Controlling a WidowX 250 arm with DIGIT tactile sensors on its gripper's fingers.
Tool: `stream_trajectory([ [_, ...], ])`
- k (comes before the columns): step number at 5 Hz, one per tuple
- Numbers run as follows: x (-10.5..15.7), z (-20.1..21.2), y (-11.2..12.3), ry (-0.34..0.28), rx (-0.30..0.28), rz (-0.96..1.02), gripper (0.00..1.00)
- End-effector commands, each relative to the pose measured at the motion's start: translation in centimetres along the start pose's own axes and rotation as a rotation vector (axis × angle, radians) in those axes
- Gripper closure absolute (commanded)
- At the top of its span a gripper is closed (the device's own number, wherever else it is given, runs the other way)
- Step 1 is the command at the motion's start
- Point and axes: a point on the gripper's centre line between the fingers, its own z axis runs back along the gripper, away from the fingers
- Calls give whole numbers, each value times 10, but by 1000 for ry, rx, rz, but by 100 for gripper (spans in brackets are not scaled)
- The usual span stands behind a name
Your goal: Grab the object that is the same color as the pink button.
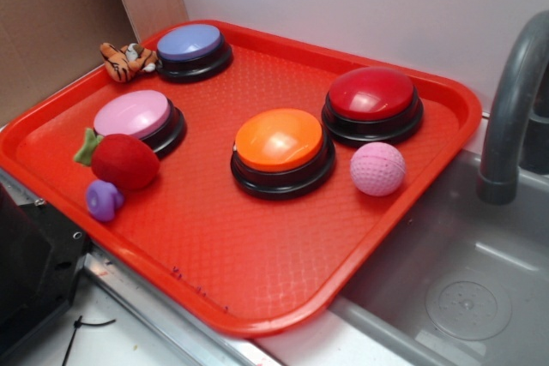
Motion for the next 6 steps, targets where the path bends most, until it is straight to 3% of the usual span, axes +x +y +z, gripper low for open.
stream_trajectory([
  [1, 0, 0, 0, 0, 0, 0, 0],
  [3, 21, -10, -11, -102, 59, -415, 0],
  [4, 31, -18, -19, -171, 34, -663, 0],
  [5, 52, -36, -32, -285, -49, -901, 0],
  [6, 65, -52, -46, -301, -17, -1164, 0],
])
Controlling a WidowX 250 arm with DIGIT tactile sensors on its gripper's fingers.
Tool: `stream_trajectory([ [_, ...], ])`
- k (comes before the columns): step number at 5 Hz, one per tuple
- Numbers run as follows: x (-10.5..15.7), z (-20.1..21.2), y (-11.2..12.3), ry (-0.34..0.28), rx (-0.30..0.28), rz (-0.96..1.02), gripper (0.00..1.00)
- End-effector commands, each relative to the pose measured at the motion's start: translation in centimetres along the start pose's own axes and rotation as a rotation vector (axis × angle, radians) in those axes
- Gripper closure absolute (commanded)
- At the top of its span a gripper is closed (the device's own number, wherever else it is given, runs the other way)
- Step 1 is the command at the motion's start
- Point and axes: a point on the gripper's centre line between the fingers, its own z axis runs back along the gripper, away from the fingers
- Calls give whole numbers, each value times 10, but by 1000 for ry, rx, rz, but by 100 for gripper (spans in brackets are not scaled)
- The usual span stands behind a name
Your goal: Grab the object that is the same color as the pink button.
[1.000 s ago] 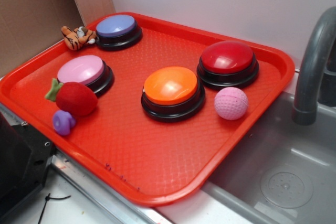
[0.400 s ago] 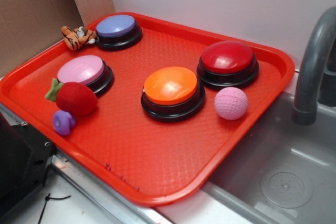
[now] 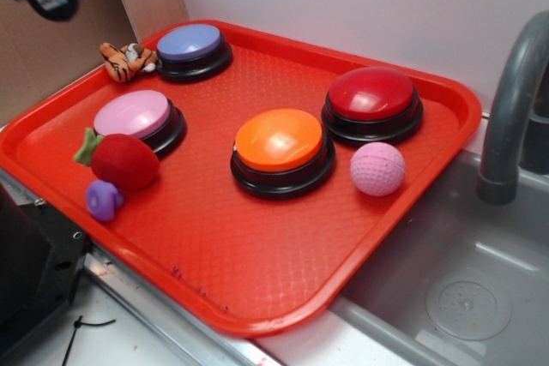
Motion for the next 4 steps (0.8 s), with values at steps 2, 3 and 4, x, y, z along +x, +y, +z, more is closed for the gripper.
stream_trajectory([
  [2, 66, -68, -23, -41, -64, -608, 0],
  [3, 81, -91, -30, -34, -106, -622, 0],
  [4, 94, -110, -32, -38, -165, -614, 0],
])
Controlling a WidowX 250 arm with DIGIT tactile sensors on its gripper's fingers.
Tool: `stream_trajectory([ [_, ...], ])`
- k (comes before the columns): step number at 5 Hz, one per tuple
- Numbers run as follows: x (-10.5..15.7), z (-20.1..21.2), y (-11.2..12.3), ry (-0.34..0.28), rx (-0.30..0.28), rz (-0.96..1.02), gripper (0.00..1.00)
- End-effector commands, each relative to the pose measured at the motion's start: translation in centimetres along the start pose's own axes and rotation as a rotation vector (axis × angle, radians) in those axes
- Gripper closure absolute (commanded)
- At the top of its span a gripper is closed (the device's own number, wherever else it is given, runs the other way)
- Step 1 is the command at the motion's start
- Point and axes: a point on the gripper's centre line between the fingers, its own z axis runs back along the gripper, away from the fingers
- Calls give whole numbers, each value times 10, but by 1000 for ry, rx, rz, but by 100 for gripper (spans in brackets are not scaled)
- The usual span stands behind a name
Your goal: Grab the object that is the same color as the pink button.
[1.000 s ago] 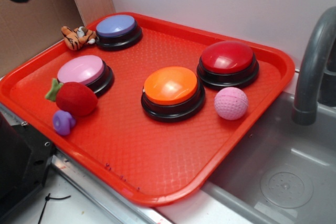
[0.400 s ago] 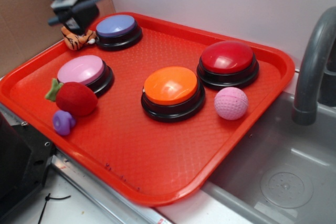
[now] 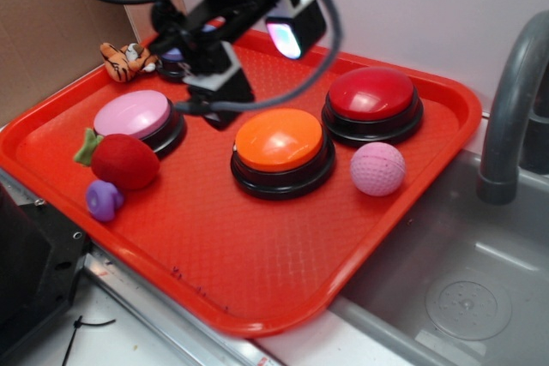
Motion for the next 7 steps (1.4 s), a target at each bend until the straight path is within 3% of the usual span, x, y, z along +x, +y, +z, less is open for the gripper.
stream_trajectory([
  [1, 27, -17, 22, -46, -17, -6, 0],
  [4, 28, -61, 33, 3, -71, -25, 0],
  [7, 48, -85, 16, 24, -121, -122, 0],
])
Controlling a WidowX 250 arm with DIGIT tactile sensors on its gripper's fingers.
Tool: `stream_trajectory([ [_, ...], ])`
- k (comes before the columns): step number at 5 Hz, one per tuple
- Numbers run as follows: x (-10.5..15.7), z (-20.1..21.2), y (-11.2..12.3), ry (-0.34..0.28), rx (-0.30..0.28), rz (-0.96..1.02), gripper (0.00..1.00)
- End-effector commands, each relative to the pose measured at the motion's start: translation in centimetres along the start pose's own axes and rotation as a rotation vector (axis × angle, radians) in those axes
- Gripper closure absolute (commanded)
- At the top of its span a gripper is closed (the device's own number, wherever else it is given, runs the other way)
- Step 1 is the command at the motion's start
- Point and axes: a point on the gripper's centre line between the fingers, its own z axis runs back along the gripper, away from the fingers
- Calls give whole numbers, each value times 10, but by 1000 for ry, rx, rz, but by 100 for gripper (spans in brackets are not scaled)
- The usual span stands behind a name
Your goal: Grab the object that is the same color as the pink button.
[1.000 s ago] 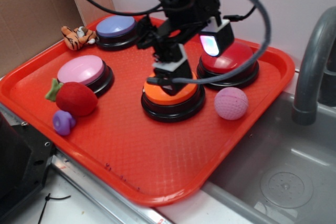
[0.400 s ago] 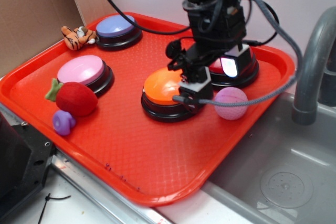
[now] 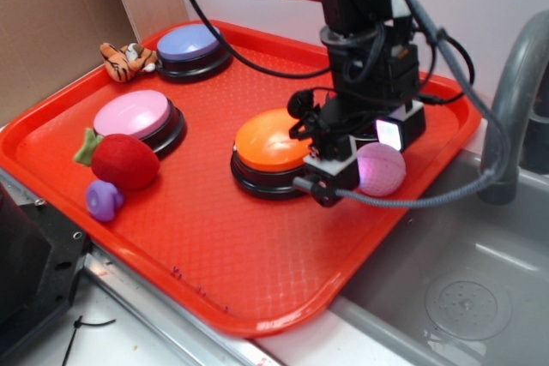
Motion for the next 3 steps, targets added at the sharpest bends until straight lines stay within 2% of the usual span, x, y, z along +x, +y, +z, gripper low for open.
stream_trajectory([
  [1, 23, 6, -10, -8, 43, -47, 100],
  [3, 11, 23, -10, -1, 79, 47, 100],
])
